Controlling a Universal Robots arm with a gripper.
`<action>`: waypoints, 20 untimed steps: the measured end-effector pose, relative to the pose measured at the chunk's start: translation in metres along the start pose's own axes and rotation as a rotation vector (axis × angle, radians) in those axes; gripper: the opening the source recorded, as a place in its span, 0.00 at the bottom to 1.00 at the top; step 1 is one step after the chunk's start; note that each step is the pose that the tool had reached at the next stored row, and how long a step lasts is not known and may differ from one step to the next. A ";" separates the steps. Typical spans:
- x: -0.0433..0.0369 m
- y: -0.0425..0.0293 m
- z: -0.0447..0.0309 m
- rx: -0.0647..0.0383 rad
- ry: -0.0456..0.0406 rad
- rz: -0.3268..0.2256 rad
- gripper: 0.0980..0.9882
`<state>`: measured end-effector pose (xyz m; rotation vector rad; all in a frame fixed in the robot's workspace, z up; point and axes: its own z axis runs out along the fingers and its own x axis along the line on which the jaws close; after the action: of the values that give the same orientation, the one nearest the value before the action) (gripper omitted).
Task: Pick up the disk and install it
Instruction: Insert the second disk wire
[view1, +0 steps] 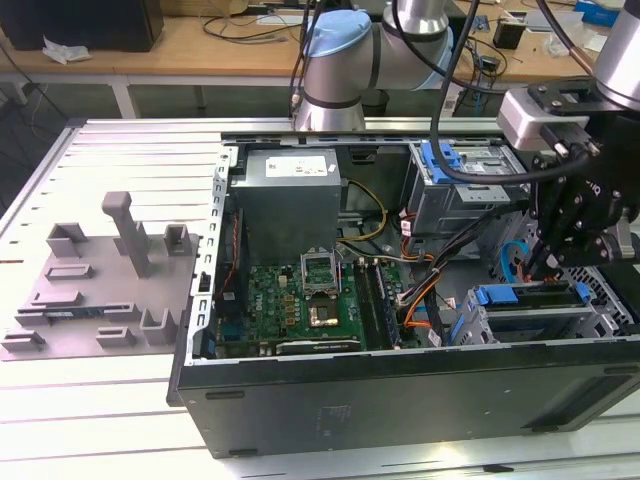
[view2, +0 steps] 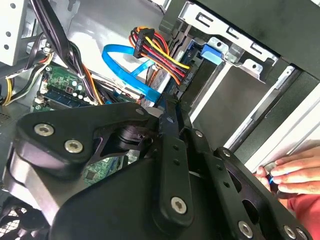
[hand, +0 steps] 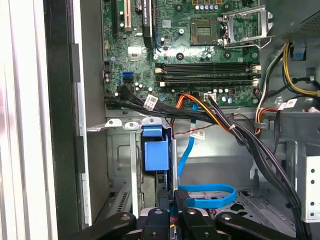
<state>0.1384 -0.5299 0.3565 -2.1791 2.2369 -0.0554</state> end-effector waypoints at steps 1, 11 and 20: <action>0.0002 0.0000 0.0004 0.002 -0.0014 -0.003 0.07; 0.0022 0.0001 0.0015 0.003 -0.0027 -0.005 0.07; 0.0043 0.0001 0.0023 0.003 -0.0032 -0.005 0.07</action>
<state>0.1382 -0.5342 0.3543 -2.1814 2.2285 -0.0553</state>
